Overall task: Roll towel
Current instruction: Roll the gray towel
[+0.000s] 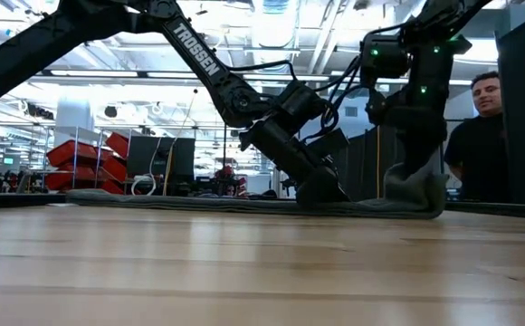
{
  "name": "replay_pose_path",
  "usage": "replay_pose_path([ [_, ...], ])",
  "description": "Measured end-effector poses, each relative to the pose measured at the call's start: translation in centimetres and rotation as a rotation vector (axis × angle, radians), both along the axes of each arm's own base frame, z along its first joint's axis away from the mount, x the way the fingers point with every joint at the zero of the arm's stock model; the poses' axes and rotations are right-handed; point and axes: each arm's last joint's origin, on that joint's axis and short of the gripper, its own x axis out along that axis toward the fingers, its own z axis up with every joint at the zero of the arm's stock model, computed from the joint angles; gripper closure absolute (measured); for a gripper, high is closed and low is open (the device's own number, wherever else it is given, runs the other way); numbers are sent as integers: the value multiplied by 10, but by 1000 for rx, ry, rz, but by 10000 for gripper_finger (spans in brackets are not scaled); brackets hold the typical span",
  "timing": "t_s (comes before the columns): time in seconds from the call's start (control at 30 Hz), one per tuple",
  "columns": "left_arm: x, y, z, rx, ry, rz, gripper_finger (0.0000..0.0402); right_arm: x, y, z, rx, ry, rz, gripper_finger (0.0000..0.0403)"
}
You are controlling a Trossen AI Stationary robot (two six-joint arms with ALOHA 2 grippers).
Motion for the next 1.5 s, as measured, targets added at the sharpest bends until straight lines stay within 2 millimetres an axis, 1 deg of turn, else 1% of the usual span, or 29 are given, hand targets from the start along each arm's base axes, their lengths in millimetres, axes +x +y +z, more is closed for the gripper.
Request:
replay_pose_path([
  [0.23, -1, 0, 0, 26, 10, -23, 396, 6, -10, 2, -45, -85, 16, 370],
  [0.37, -1, 0, 0, 27, 13, -25, 396, 6, -12, -1, -68, -91, 64, 370],
  [0.43, -1, 0, 0, 27, 13, -26, 396, 8, -13, -3, -88, -122, 75, 368],
  [0.5, -1, 0, 0, 27, 13, -26, 396, 9, -14, -5, -102, -152, 79, 352],
  [0.63, 0, -1, 0, 27, 13, -27, 396, 11, -15, -9, -128, -196, 96, 305],
  [0.77, -1, -1, 0, 26, 15, -28, 396, 11, -14, -11, -147, -189, 155, 255],
  [0.87, -1, -1, 0, 25, 20, -29, 396, 4, -11, -9, -125, -112, 192, 223],
  [0.97, -1, 1, 0, 24, 19, -27, 396, 0, -10, 0, -135, -132, 190, 203],
  [1.1, -2, 2, 0, 22, 20, -23, 396, -11, -6, 11, -132, -128, 190, 194],
  [1.27, -2, 2, 0, 23, 24, -26, 396, -34, -2, 24, -77, -32, 145, 196],
  [1.37, -4, 2, 0, 44, 54, -50, 396, -44, -3, 21, -23, 68, 103, 200],
  [1.5, -8, 2, -4, 68, 123, -66, 396, -47, 0, 10, 49, 216, 99, 203],
])
